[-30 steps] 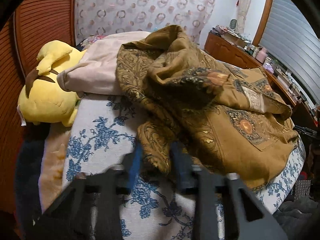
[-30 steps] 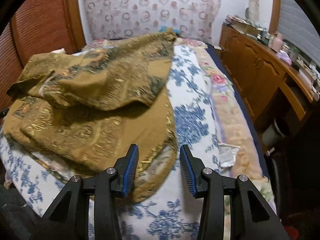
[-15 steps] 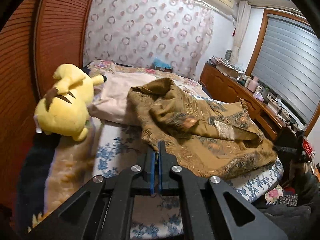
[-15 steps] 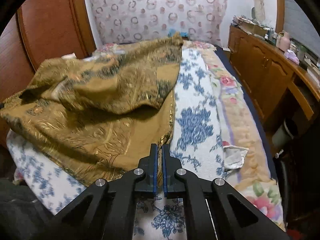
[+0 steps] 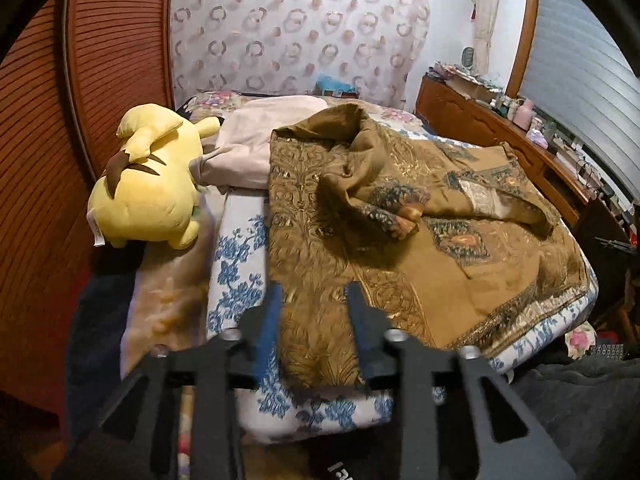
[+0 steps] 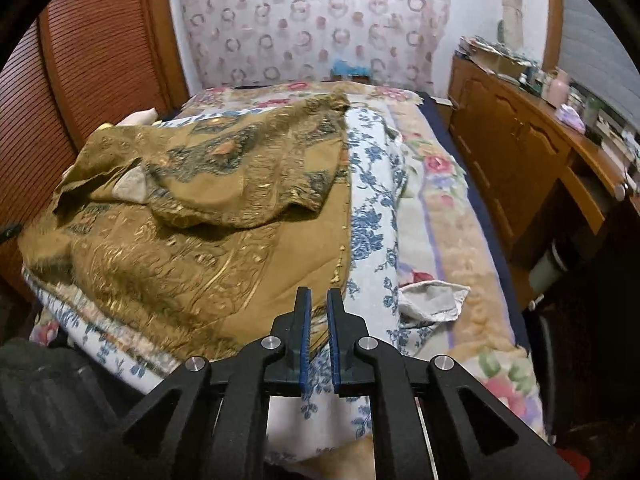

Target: Fold small clothes

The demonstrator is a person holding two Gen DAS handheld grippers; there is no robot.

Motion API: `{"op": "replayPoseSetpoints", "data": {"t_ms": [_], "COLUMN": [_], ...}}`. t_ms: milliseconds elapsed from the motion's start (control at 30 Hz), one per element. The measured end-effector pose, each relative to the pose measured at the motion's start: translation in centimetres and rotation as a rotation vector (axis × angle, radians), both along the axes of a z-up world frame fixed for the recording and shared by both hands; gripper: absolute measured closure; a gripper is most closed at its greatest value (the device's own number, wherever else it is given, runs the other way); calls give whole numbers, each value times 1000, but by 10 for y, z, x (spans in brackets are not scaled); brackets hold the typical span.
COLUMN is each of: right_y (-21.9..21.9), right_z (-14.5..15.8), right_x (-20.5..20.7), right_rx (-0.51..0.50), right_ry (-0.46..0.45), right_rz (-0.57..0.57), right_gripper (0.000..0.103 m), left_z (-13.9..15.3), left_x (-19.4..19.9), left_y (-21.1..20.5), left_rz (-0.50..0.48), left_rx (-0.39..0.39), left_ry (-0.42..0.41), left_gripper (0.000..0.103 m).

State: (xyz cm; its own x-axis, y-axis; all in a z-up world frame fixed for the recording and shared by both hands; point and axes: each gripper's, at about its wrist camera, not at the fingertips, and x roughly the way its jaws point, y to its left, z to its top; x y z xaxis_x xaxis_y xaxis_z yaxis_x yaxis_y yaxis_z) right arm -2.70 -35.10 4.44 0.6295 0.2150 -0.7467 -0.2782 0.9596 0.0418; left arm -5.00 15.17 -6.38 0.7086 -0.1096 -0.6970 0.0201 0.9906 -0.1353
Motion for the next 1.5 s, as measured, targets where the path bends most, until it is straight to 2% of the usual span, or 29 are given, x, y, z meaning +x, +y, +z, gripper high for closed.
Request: {"op": "replayPoseSetpoints", "data": {"t_ms": [33, 133, 167, 200, 300, 533, 667, 867, 1133, 1333, 1500], "right_y": [1, 9, 13, 18, 30, 54, 60, 67, 72, 67, 65], "right_z": [0, 0, 1, 0, -6, -28, -41, -58, -63, -61, -61], "right_x": [2, 13, 16, 20, 31, 59, 77, 88, 94, 88, 87], "right_rx": [-6, 6, 11, 10, 14, 16, -21, -51, -51, -39, -38], "right_ry": [-3, -20, -28, -38, -61, -56, -43, 5, -25, -28, -30], "right_rz": [-14, -18, -12, -8, 10, 41, 26, 26, 26, 30, 28], "right_gripper": [90, 80, 73, 65, 58, 58, 58, 57, 52, 51, 50], "left_z": [1, 5, 7, 7, 9, 8, 4, 1, 11, 6, -8], "left_x": [1, 7, 10, 12, 25, 54, 71, 92, 139, 187, 214], "left_y": [0, -6, -8, -10, -17, -30, -34, -43, -50, -55, -59], "left_rz": [0, -2, -4, -7, -10, -4, -7, -25, -64, -101, -134], "left_rx": [0, 16, 25, 28, 41, 66, 64, 80, 79, 38, -4], "left_ry": [-6, -30, -41, -47, -54, -57, -50, -44, -39, 11, 76], "left_gripper": [60, 40, 37, 36, 35, 35, 35, 35, 35, 35, 35]}}
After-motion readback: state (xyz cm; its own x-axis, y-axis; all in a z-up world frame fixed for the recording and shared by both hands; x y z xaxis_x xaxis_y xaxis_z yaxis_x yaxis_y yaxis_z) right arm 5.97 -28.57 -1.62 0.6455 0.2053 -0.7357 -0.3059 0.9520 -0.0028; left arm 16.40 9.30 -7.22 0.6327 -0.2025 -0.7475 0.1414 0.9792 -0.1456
